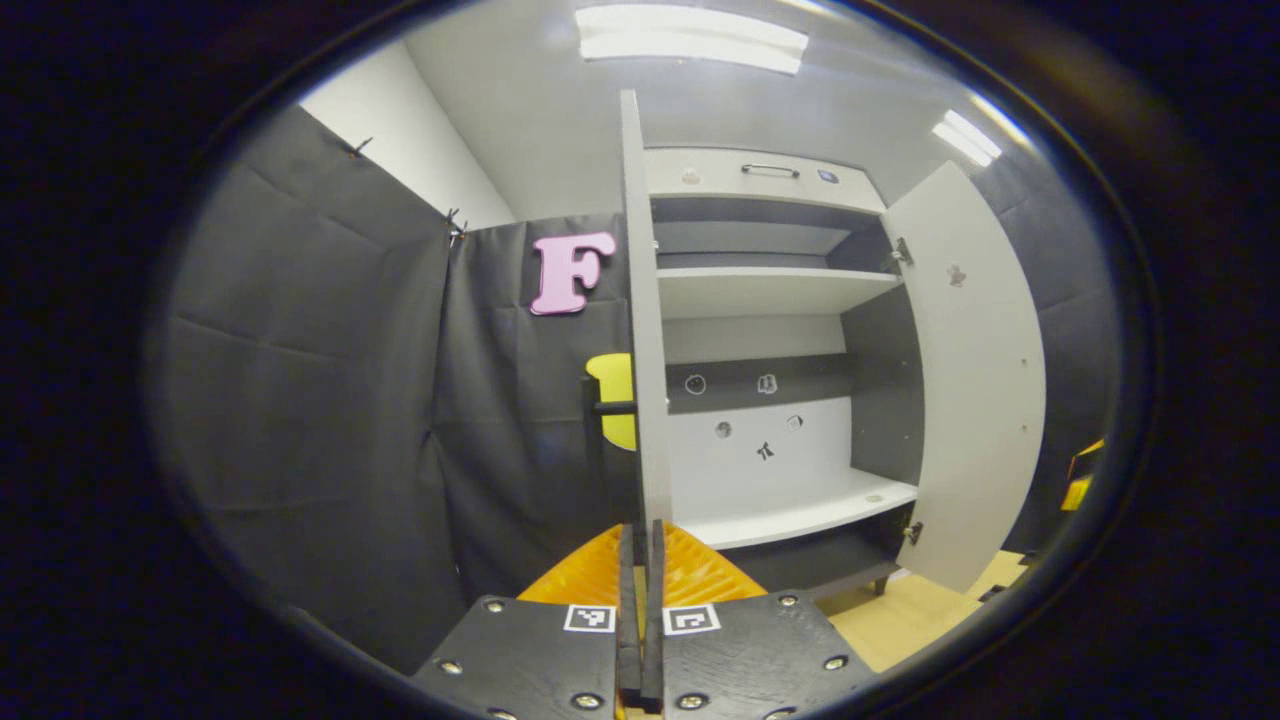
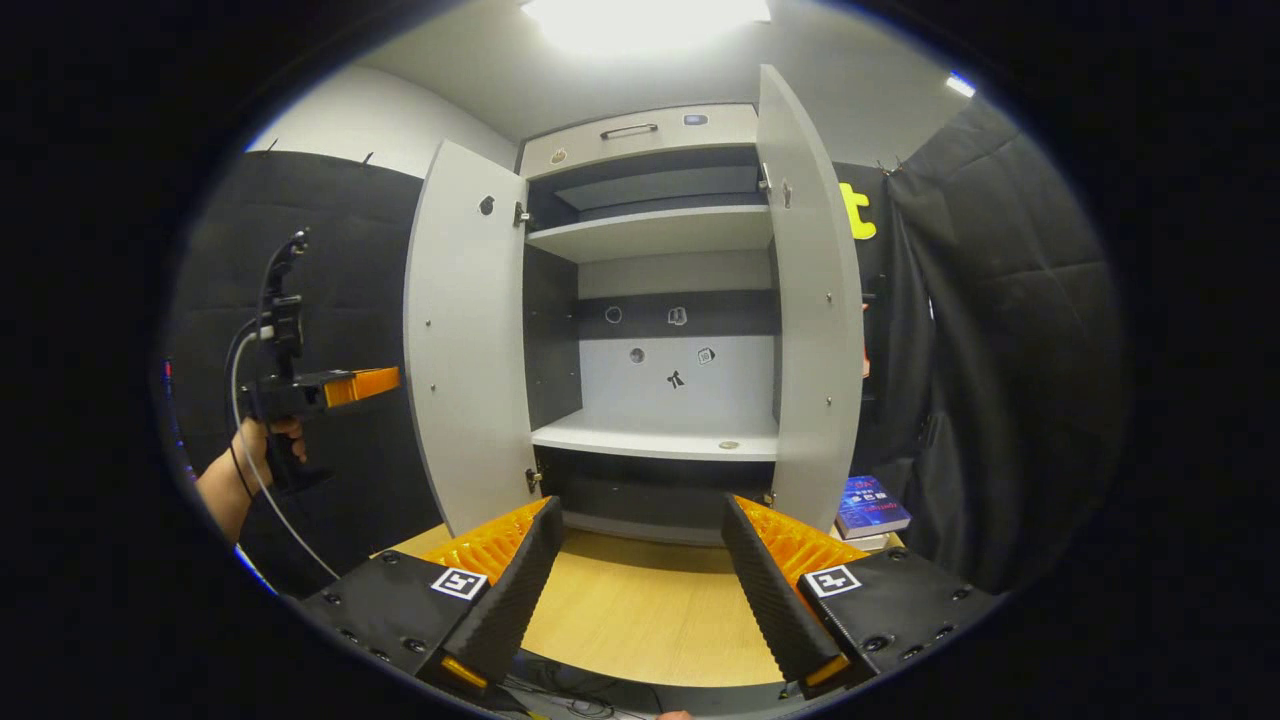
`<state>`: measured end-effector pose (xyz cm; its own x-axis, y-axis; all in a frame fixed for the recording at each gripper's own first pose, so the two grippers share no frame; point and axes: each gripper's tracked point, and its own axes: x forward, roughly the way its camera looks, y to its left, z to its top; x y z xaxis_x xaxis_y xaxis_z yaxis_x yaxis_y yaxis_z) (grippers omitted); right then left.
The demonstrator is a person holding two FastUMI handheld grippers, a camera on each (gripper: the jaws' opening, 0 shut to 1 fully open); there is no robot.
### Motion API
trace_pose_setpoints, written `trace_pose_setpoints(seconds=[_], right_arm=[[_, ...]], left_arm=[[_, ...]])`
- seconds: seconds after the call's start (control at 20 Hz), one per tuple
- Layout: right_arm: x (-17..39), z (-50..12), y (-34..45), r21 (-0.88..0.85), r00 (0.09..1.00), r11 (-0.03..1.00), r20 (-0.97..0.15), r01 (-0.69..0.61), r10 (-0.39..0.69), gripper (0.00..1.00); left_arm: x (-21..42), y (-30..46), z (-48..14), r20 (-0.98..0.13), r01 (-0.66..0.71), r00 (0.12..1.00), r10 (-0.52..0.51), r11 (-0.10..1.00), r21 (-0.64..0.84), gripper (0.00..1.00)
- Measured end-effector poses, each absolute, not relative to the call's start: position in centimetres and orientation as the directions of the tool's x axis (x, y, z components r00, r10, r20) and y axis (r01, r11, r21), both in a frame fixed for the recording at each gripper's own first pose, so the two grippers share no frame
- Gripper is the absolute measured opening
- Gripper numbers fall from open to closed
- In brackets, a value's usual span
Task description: Open the right door of the double-door shoe cabinet with the right hand, and open the left door with the left hand.
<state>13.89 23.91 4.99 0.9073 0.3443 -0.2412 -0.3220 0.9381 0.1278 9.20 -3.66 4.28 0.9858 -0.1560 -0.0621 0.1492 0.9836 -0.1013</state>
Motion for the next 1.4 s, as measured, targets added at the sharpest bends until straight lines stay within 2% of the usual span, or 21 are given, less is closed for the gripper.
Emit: trace_pose_setpoints(seconds=[0.1,0.2,0.55,0.65,0.7,1.0,1.3,1.35,1.4], right_arm=[[13.6,4.9,23.3,0.117,0.913,0.944,-0.243,-0.308,0.328,0.95],[13.3,5.1,22.8,0.114,0.921,0.95,-0.236,-0.291,0.311,0.99],[12.7,7.1,20.6,0.131,0.958,0.969,-0.17,-0.211,0.232,0.99],[12.7,7.2,19.8,0.139,0.968,0.975,-0.158,-0.174,0.195,0.95],[12.7,7.2,19.4,0.14,0.972,0.978,-0.154,-0.155,0.176,0.99],[12.7,7.3,18.5,0.175,0.981,0.979,-0.144,-0.106,0.132,0.98],[12.8,7.8,18.3,0.132,0.988,0.988,-0.12,-0.083,0.099,0.98],[12.7,7.7,18.4,0.13,0.988,0.988,-0.119,-0.081,0.097,0.98],[12.7,7.8,18.4,0.129,0.989,0.988,-0.113,-0.079,0.094,0.98]], left_arm=[[9.5,-3.2,5.0,-0.061,0.164,0.983,-0.17,0.982,-0.096,0.02],[9.3,-3.3,5.1,-0.056,0.178,0.981,-0.185,0.978,-0.107,0.02],[9.6,-2.9,5.0,-0.11,0.157,0.979,-0.169,0.982,-0.106,0.02],[10.5,-3.6,4.5,-0.114,0.159,0.979,-0.17,0.983,-0.095,0.02],[10.6,-3.7,4.6,-0.117,0.158,0.979,-0.168,0.984,-0.087,0.02],[9.5,-2.9,5.9,-0.087,0.146,0.984,-0.154,0.985,-0.089,0.02],[8.8,-2.5,6.0,-0.073,0.12,0.989,-0.127,0.989,-0.086,0.02],[8.7,-2.1,5.8,-0.074,0.114,0.99,-0.12,0.99,-0.082,0.05],[8.7,-2.1,5.8,-0.071,0.107,0.991,-0.113,0.991,-0.08,0.19]])
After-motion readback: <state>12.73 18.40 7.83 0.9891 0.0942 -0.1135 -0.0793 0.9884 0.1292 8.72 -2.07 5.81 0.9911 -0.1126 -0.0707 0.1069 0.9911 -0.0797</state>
